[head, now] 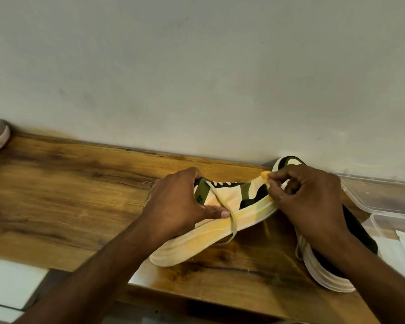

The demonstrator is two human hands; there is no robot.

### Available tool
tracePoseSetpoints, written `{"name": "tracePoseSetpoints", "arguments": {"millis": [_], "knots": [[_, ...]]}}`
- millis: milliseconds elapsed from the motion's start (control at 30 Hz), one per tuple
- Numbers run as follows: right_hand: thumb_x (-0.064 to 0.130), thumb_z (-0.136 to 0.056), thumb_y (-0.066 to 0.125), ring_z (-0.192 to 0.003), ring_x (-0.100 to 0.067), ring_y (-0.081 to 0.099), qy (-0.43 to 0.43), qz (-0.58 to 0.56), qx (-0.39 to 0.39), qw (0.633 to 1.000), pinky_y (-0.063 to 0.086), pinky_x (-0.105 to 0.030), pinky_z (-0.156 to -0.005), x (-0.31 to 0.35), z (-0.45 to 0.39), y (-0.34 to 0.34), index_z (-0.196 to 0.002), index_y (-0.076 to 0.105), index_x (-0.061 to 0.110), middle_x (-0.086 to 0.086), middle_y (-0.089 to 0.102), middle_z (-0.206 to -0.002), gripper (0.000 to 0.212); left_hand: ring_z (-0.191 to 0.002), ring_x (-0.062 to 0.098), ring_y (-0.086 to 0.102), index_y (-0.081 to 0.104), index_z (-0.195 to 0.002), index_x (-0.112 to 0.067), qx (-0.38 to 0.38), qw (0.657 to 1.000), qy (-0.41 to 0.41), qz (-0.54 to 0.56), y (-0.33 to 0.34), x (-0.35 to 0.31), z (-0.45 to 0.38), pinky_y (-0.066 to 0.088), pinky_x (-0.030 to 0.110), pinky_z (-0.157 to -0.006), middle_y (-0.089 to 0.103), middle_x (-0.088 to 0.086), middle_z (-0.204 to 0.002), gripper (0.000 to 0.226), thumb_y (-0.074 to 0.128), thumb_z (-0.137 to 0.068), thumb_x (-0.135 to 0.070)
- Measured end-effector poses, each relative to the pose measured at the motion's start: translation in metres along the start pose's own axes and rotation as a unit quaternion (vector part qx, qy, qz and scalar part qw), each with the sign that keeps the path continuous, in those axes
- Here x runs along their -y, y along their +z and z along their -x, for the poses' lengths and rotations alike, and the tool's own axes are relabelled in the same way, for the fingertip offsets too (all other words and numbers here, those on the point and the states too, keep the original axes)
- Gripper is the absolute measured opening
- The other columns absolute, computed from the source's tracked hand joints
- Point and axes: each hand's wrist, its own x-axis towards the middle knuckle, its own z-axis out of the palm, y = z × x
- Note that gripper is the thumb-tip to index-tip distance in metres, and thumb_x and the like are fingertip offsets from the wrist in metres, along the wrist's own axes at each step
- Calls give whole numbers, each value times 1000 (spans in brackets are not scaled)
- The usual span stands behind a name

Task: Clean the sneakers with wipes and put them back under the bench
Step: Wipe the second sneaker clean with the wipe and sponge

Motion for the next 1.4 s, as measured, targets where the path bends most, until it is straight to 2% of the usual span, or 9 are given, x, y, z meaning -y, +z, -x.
{"name": "tracePoseSetpoints", "arguments": {"millis": [233,400,667,933,1067,1133,1233,1333,1400], "knots": [[11,-80,85,-64,1,57,-118,-3,99,988,54,-24,-58,27,30,23,-92,80,22,17,68,-82,17,-86,5,63,60,-103,-38,-10,1000,11,3,-1,0,1,46,30,-68,68,-18,-91,69,86,-52,-78],[12,-81,85,-70,-7,64,-46,6,39,998,50,-16,-55,6,12,12,-91,81,26,29,61,-73,17,-89,6,61,57,-102,-40,-21,998,42,-48,-12,6,1,39,32,-73,64,-21,-91,67,85,-55,-77],[18,-86,82,-84,5,64,-7,14,29,999,50,-5,-68,-4,14,20,-105,80,24,25,63,-82,21,-82,9,59,56,-106,-42,2,991,90,-101,-25,27,-4,33,32,-65,63,-21,-83,72,84,-53,-81],[25,-78,89,-72,-3,64,-25,27,150,988,61,-34,-68,7,26,29,-106,82,28,14,68,-88,29,-89,10,47,51,-103,-44,33,974,138,-179,-29,36,-2,23,32,-76,52,-24,-75,63,87,-60,-72],[22,-79,89,-73,-3,64,-40,28,172,984,61,-32,-70,12,29,31,-110,81,27,14,69,-92,33,-68,-2,45,52,-80,-41,-18,972,189,-141,-26,41,-3,31,31,-76,52,-21,-63,61,65,-57,-96],[21,-79,89,-72,-2,64,-29,25,170,985,61,-31,-70,11,28,31,-110,81,26,14,70,-91,32,-70,5,48,59,-75,-35,-87,963,207,-152,-21,39,-3,33,32,-75,54,-19,-68,69,47,-64,-102],[23,-81,87,-72,-1,65,1,19,166,986,60,-27,-68,7,24,28,-106,82,26,16,72,-89,26,-96,13,53,64,-95,-32,-147,957,190,-160,-10,31,-5,37,38,-87,59,-13,-97,76,42,-70,-100],[24,-84,85,-72,2,64,39,30,155,987,53,-18,-66,0,13,22,-102,83,26,21,69,-84,18,-120,14,54,61,-128,-38,-86,973,140,-161,2,29,-5,34,42,-100,61,-12,-125,85,36,-74,-99],[26,-85,85,-72,2,65,61,24,139,988,55,-19,-67,-1,9,21,-100,83,25,21,70,-82,15,-117,13,58,62,-130,-43,-48,977,119,-171,8,29,-6,29,44,-100,66,-16,-121,83,28,-77,-98]]}}
